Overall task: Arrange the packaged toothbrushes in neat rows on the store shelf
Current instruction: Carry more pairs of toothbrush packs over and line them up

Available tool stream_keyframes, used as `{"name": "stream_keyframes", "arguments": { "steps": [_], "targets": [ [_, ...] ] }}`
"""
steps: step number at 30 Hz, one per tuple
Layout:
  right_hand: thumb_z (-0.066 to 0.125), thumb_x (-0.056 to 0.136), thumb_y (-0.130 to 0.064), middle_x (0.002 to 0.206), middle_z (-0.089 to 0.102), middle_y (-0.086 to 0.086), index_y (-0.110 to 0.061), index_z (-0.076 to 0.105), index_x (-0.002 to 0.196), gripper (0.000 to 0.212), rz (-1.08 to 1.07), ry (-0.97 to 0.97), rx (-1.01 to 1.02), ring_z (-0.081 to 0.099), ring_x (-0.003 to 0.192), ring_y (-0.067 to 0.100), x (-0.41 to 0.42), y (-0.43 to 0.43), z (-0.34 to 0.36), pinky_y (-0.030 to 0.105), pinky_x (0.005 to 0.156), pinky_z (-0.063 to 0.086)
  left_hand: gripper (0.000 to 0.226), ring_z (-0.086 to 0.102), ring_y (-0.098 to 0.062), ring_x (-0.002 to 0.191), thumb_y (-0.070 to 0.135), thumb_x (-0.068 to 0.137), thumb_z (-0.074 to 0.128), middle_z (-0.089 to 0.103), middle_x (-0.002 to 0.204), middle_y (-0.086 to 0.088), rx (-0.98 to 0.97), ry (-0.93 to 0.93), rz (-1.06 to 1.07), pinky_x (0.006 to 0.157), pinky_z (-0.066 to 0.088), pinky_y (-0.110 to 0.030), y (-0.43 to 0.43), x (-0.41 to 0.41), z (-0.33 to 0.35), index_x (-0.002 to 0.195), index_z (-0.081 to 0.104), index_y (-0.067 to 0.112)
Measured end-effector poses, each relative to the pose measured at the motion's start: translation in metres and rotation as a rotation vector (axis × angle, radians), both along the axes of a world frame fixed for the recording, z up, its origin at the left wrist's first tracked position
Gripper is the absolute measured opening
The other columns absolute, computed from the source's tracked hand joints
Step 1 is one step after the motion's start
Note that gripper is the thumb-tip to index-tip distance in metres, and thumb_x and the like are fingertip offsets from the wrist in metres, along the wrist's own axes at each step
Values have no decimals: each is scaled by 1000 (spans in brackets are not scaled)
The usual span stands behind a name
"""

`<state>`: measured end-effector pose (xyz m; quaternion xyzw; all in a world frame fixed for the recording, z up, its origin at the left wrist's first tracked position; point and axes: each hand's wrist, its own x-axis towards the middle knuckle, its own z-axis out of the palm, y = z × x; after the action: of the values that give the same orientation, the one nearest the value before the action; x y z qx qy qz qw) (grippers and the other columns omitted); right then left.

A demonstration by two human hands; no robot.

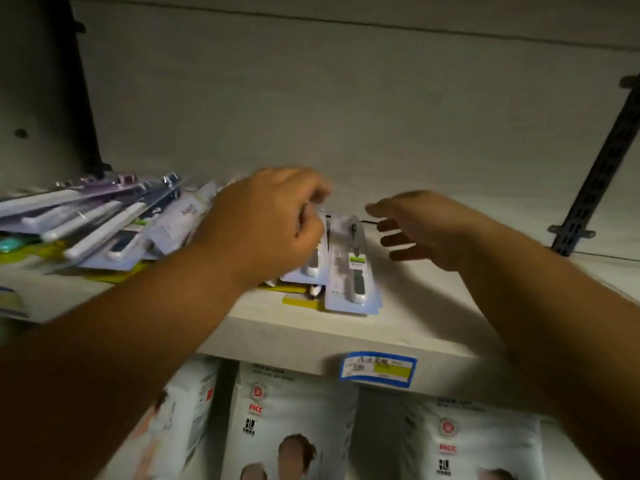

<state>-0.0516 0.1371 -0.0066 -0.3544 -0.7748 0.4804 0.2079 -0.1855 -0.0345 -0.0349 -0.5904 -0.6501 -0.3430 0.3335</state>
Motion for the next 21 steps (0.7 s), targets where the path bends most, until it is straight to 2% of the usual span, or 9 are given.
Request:
{"name": "stream_keyframes", "arguments": {
  "steps": [2,4,7,10,15,18,21],
  "targets": [
    [69,94,-36,119,63,5,-21,66,116,27,-25,-18,-53,65,106,26,1,2,-3,46,91,58,27,63,-25,78,15,86,48,72,88,-3,97,205,-71,68,52,-41,-5,11,-4,97,74,15],
    [68,94,-34,123,62,11,-21,66,111,21,-64,25,-132,65,108,30,6,3,-6,45,89,59,29,61,-27,73,14,85,47,70,82,-6,91,312,-134,64,49,-42,-10,17,-5,91,75,11],
    [64,97,-29,131,57,19,-15,65,115,23,-84,81,-258,64,111,37,8,5,-9,46,89,59,30,61,-28,74,20,84,46,69,79,-5,-105,371,-133,64,49,-40,-12,18,-8,89,74,13],
    [61,98,-28,134,53,21,-12,63,118,26,-71,122,-392,61,115,40,8,8,-11,46,80,60,32,62,-26,76,27,83,43,70,78,-2,-291,456,-110,71,49,-38,-5,19,-12,86,74,18],
    [60,98,-25,138,50,23,-8,57,130,36,-44,187,-527,55,121,40,5,10,-12,47,75,60,37,66,-18,82,29,78,43,74,83,6,-351,462,-135,75,51,-35,0,18,-11,88,78,26],
    [60,98,-23,138,49,23,-7,55,132,38,-31,221,-562,54,124,41,5,10,-12,51,79,59,37,66,-19,84,27,78,44,74,85,7,-362,465,-160,76,51,-35,2,17,-11,88,79,26],
    [61,98,-22,140,49,24,-7,54,134,40,-23,245,-576,55,126,43,5,11,-14,53,92,57,38,66,-20,84,27,77,42,74,84,7,-370,469,-160,76,51,-37,3,17,-11,89,79,26]
  ]
}}
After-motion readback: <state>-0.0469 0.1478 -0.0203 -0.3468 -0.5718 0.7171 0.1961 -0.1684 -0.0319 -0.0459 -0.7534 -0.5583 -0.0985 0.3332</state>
